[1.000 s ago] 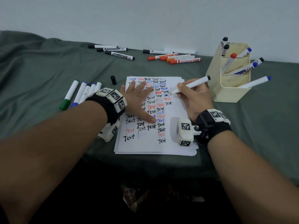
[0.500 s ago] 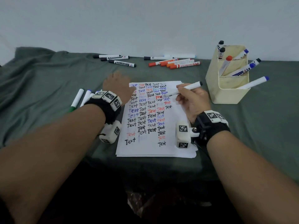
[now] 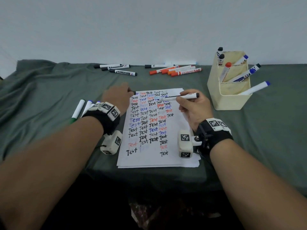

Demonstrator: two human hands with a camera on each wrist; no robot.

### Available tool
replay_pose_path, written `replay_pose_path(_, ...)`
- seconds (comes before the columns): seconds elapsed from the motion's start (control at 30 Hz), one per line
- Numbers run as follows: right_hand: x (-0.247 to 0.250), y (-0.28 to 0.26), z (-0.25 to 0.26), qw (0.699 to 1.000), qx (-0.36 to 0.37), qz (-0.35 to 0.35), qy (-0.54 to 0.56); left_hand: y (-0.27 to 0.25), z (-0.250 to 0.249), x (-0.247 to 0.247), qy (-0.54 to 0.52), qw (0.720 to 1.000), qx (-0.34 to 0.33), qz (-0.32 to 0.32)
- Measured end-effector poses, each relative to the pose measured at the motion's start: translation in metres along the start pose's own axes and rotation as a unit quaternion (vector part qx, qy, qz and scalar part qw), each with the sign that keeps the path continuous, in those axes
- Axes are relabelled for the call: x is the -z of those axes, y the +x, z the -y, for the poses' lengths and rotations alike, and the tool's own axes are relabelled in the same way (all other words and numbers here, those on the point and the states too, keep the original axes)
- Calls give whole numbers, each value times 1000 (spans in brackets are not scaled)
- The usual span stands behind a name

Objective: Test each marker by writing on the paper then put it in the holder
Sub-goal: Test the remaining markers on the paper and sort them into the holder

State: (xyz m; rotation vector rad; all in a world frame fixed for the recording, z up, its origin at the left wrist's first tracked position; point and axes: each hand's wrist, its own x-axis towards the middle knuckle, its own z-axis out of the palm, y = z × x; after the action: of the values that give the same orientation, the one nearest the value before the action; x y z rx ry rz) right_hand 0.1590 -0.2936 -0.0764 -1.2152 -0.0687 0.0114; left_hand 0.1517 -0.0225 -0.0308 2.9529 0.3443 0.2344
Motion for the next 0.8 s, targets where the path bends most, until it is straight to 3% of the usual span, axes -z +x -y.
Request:
replay_pose_path(0.17, -3, -1, 3, 999, -24, -14, 16, -12, -16, -2, -90, 992, -83, 12)
replay_pose_path(0.37, -2, -2, 1, 1000, -23, 10, 11, -23, -31, -2, -114, 982, -151, 19)
replay_pose_path(0.8, 0, -2, 0, 999, -20, 24, 11, -22, -29, -3, -129, 979, -155, 20)
